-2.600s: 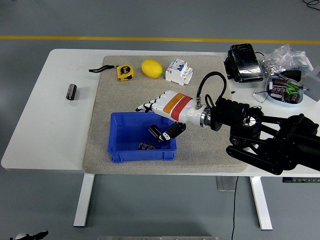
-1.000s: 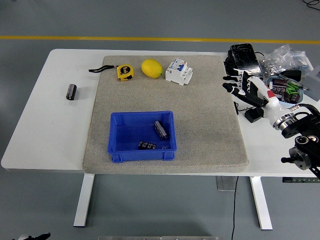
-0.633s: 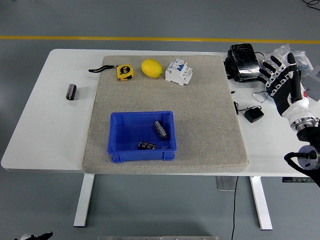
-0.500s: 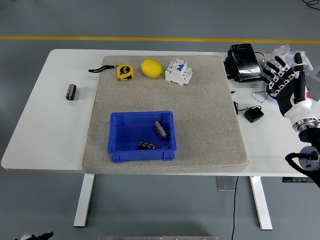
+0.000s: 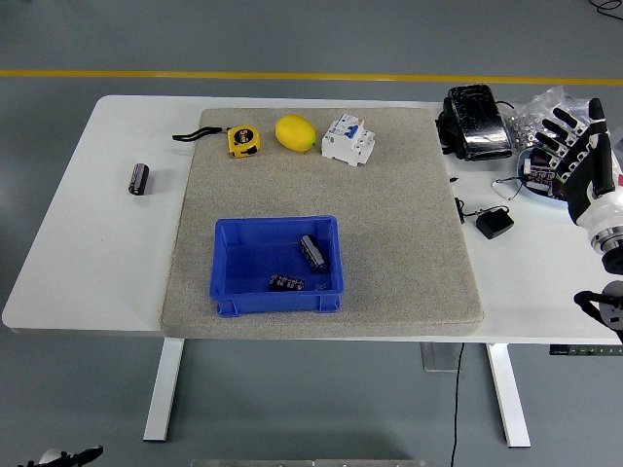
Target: Pick up the battery,place it into the box
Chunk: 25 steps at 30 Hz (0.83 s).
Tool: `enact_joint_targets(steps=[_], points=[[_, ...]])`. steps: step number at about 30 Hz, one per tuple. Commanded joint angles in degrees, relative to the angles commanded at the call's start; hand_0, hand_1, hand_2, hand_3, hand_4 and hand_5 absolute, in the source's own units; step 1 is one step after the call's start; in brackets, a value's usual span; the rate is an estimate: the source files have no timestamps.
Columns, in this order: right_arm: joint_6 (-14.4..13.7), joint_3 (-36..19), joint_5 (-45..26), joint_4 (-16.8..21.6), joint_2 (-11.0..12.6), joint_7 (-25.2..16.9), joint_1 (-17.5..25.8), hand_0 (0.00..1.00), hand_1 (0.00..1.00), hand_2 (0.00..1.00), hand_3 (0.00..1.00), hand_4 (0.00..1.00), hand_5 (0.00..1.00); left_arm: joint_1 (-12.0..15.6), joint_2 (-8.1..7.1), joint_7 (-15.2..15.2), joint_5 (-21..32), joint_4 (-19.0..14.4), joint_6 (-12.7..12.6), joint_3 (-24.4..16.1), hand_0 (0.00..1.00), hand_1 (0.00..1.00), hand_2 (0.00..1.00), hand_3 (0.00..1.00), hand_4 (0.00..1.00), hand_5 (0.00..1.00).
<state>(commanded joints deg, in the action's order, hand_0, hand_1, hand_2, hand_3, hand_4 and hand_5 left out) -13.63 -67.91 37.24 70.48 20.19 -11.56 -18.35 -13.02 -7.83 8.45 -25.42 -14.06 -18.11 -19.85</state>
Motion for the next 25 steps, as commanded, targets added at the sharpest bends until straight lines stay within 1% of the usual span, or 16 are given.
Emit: enact_joint_targets(steps=[2, 3, 7, 11, 12, 15, 18, 21, 24, 25], points=[[0.3, -1.1, 0.6, 0.6, -0.2, 0.1, 0.9, 0.765, 0.761, 0.785, 0.803, 0.998, 0.935, 0.0, -0.01, 0.1, -0.4, 0.0, 0.0, -0.2, 0.688, 0.685, 0.739, 0.621, 0.635, 0.485], [0.7, -2.7, 2.1, 1.3, -0.6, 0.7, 2.3, 0.765, 0.761, 0.785, 0.803, 0.998, 0.935, 0.0, 0.01, 0.3, -1.1, 0.1, 0.0, -0.5, 0.688, 0.685, 0.739, 0.621, 0.635, 0.485], [1.4, -4.7, 4.3, 2.1, -1.2, 1.4, 3.8, 0.757, 0.753, 0.776, 0.795, 0.998, 0.934, 0.0, -0.02, 0.4, -1.5, 0.1, 0.1, -0.8, 0.690, 0.686, 0.741, 0.621, 0.636, 0.486], [3.0, -8.3, 8.3, 3.6, -2.1, 2.9, 5.6, 0.757, 0.753, 0.776, 0.795, 0.998, 0.934, 0.1, -0.08, 0.4, -1.6, 0.2, 0.3, -0.9, 0.690, 0.686, 0.741, 0.621, 0.636, 0.486], [3.4, -9.1, 9.3, 3.9, -2.2, 3.4, 5.9, 0.741, 0.739, 0.767, 0.786, 0.998, 0.903, 0.2, -0.07, 0.4, -1.7, 0.2, 0.3, -1.0, 0.689, 0.686, 0.739, 0.621, 0.636, 0.487], [4.3, -10.6, 10.7, 4.6, -2.3, 4.7, 6.3, 0.741, 0.739, 0.767, 0.786, 0.998, 0.903, 0.2, -0.10, 0.4, -1.8, 0.2, 0.3, -1.0, 0.689, 0.686, 0.739, 0.621, 0.636, 0.487], [4.6, -11.3, 11.9, 5.0, -2.2, 6.2, 6.3, 0.739, 0.738, 0.766, 0.783, 0.998, 0.899, 0.2, -0.14, 0.4, -1.7, 0.2, 0.3, -0.9, 0.688, 0.685, 0.738, 0.620, 0.635, 0.487], [5.6, -12.1, 13.4, 5.3, -2.3, 8.7, 6.0, 0.739, 0.738, 0.766, 0.783, 0.998, 0.899, 0.3, -0.26, 0.3, -1.4, 0.3, 0.2, -0.8, 0.688, 0.685, 0.738, 0.620, 0.635, 0.487], [6.8, -12.4, 14.1, 5.8, -2.3, 9.7, 6.1, 0.739, 0.738, 0.766, 0.783, 0.998, 0.899, 0.5, -0.28, 0.3, -1.4, 0.5, 0.1, -1.0, 0.688, 0.685, 0.738, 0.620, 0.635, 0.487], [6.8, -12.5, 14.2, 6.0, -2.3, 9.7, 6.1, 0.739, 0.738, 0.766, 0.783, 0.998, 0.899, 0.5, -0.28, 0.2, -1.2, 0.5, 0.1, -0.9, 0.688, 0.685, 0.738, 0.620, 0.635, 0.487]])
